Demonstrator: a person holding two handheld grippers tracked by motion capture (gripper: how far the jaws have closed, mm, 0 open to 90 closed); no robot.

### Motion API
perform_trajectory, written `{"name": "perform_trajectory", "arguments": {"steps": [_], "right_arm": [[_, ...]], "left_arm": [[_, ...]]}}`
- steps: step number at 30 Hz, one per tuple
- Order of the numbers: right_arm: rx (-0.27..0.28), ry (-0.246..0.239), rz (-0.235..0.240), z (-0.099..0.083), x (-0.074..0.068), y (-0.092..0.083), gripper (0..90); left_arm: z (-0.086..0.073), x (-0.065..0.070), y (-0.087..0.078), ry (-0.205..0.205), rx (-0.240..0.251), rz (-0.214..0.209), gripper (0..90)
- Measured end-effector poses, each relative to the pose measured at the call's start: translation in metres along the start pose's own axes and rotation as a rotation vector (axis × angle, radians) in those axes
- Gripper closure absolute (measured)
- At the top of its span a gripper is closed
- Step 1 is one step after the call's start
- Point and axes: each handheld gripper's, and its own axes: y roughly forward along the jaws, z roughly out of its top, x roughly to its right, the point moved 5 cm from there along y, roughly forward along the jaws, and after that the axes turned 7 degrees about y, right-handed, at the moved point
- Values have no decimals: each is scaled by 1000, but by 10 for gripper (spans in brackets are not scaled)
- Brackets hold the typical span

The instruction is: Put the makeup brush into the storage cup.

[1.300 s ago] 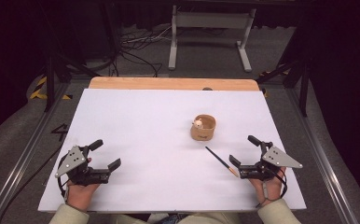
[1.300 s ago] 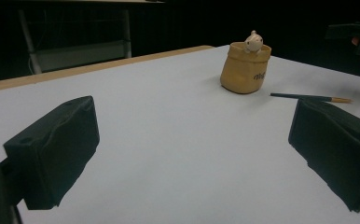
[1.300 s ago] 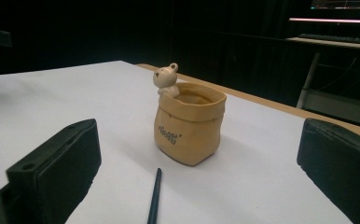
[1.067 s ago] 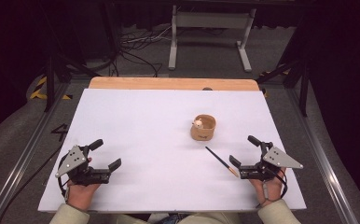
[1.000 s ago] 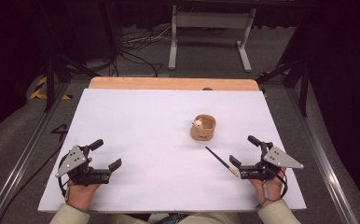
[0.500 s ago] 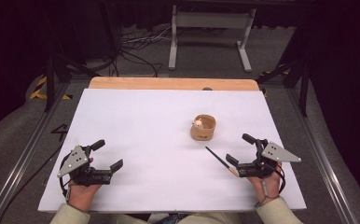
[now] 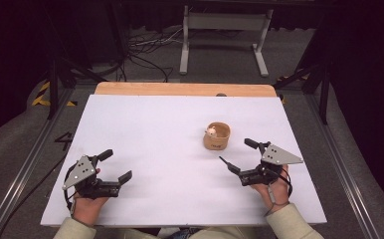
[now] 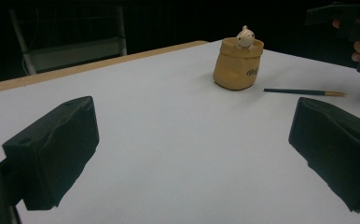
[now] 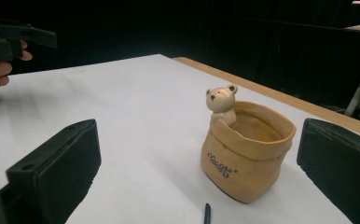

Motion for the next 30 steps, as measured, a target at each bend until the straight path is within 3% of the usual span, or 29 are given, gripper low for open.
{"name": "perform_trajectory", "arguments": {"steps": [3,5,9,13,16,24,30], "right_arm": [[-22,-11,-3,3,0,1,0],[-94,-8,-34,8,4,2,0],[-165,-26,-47,13,7,3,0],[-290,-21,-53,19,7,4,7],[-392,-3,-89,21,8,6,0],[-573,-19,-104,21,9,14,0],[-647,-39,-113,22,9,17,68]], "left_arm": [[0,0,0,2,-3,-2,22],[0,0,-1,0,-3,-2,22],[0,1,0,7,-12,-4,30],[0,1,1,8,-13,-10,30],[0,1,0,6,-15,-13,32],[0,2,0,3,-15,-22,37],[0,3,1,-2,-19,-29,44]]}}
